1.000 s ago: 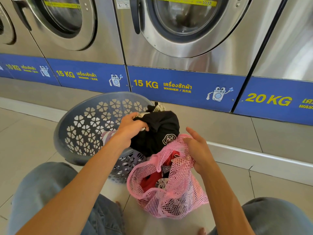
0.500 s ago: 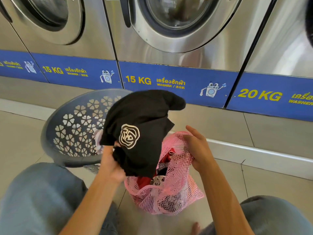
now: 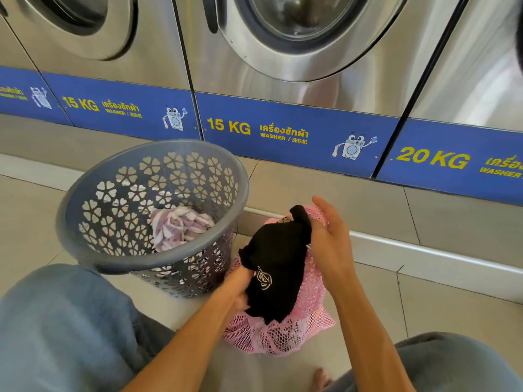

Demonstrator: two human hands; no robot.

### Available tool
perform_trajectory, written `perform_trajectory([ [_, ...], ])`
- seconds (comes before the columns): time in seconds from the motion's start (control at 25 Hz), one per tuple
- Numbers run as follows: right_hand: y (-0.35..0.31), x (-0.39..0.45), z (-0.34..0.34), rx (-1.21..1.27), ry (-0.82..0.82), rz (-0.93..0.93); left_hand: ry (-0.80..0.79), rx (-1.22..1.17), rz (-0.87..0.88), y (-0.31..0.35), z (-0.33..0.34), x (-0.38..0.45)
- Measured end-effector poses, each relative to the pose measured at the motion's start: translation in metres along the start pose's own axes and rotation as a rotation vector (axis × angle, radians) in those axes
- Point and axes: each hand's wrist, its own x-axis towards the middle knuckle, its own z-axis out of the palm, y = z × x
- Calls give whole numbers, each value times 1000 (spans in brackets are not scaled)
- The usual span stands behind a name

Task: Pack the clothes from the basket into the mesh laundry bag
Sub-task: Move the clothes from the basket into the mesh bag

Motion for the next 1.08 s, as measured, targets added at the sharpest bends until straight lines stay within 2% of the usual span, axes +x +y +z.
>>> perform_trajectory([
  [0.12, 0, -2, -5, -83, -24, -39, 37, 70, 163, 2, 5, 27],
  [0.32, 3, 0, -8, -46, -8, 28, 294, 604, 597, 14, 6, 57],
  [0.4, 5, 4, -7, -34, -5, 52, 328, 739, 683, 8, 9, 61],
  [0.52, 7, 10, -5, 5, 20, 90, 7, 1005, 617, -28, 20, 68],
  [0.64, 10, 12, -2, 16, 4, 123, -35, 1567, 425, -37, 25, 87],
  [0.68, 11, 12, -2, 26, -5, 136, -45, 1650, 383, -32, 26, 88],
  [0.84, 11, 17, -1, 67, -8, 188, -79, 1579, 279, 2, 22, 76],
  [1.08, 12, 20, 12, 61, -63, 239, -169, 1646, 303, 68, 7, 15],
])
